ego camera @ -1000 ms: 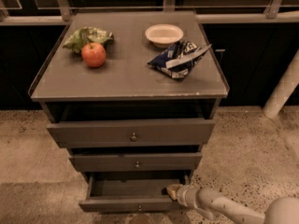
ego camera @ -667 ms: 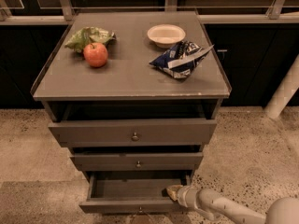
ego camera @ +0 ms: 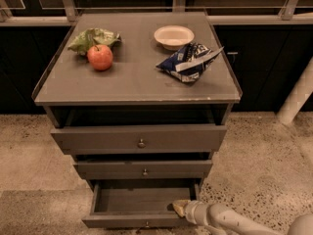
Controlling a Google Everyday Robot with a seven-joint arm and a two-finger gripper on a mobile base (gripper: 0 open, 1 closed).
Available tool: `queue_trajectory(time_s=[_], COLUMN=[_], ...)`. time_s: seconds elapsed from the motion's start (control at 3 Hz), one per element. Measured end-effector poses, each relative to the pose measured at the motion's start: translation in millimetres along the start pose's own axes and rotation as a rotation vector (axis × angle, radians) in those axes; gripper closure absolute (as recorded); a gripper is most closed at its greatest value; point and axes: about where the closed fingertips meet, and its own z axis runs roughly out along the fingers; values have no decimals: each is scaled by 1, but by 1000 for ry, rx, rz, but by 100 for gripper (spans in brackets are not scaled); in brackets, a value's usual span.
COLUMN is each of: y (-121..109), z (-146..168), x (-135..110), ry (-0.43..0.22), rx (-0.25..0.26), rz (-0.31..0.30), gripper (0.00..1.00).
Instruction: Open bottom drawer
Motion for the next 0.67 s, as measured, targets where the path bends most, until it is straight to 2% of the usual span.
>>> queue_trajectory(time_s=[0.33,0.67], y=[21,20], z=[-11,-11], x=[11,10], ry=[4,4], rx=[-32,-32], rz=[8,8], gripper=[100,100])
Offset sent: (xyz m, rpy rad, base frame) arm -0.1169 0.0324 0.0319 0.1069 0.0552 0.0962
